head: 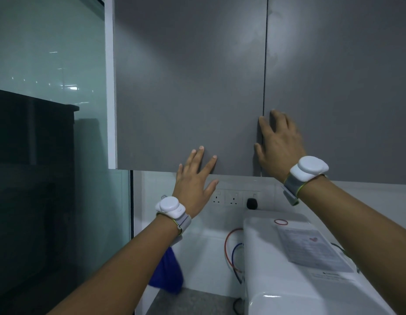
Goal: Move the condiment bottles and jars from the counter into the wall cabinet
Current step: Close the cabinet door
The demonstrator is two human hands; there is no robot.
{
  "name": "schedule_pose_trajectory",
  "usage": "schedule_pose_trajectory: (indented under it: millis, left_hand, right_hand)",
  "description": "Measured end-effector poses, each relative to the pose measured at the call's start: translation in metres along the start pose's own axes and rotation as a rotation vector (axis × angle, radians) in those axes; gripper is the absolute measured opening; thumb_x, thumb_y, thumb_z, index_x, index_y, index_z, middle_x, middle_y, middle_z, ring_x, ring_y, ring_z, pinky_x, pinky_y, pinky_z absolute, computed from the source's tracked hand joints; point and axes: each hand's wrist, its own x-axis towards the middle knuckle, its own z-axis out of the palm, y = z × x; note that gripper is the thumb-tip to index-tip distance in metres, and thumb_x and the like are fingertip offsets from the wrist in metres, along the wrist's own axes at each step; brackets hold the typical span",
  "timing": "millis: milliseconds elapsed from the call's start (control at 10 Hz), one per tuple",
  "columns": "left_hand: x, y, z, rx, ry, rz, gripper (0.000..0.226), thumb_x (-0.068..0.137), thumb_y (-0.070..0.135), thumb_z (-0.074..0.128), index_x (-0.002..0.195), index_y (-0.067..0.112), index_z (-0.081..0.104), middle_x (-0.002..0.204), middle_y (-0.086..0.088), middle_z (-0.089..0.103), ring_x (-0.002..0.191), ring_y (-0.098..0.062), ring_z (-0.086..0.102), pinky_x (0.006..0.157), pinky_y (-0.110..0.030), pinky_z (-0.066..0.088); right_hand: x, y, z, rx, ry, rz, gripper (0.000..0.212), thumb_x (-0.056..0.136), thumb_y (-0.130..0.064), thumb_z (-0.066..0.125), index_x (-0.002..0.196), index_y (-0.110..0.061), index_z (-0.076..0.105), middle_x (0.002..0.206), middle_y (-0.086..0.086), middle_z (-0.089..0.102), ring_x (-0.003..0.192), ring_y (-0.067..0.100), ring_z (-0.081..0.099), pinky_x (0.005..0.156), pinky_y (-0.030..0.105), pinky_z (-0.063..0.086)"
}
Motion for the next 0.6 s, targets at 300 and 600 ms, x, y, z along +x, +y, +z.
schedule_pose_trajectory:
  millis: [300,600]
  left_hand:
    - [-0.003,-0.005,-0.013,-0.021,-0.028,0.000,0.053,0.098,0.043,0.055,0.148,0.029,0.047,0.165,-0.009,0.021,0.152,-0.029,0.017,0.120,-0.053,0.022]
    - [-0.047,-0.013,-0.046,-0.114,0.015,-0.012,0.043,0.096,0.039,0.058,0.135,0.024,0.060,0.152,-0.008,0.042,0.145,-0.027,0.031,0.119,-0.044,0.026]
  right_hand:
    - [-0.006,0.003,-0.008,0.058,-0.065,0.005,0.067,0.092,-0.030,0.066,0.150,-0.010,0.041,0.159,0.021,0.029,0.146,0.045,0.029,0.114,0.057,0.037]
    - [-0.025,-0.018,-0.046,0.307,-0.037,-0.046,0.054,0.095,-0.033,0.062,0.145,-0.018,0.049,0.157,0.015,0.035,0.144,0.037,0.033,0.113,0.048,0.035]
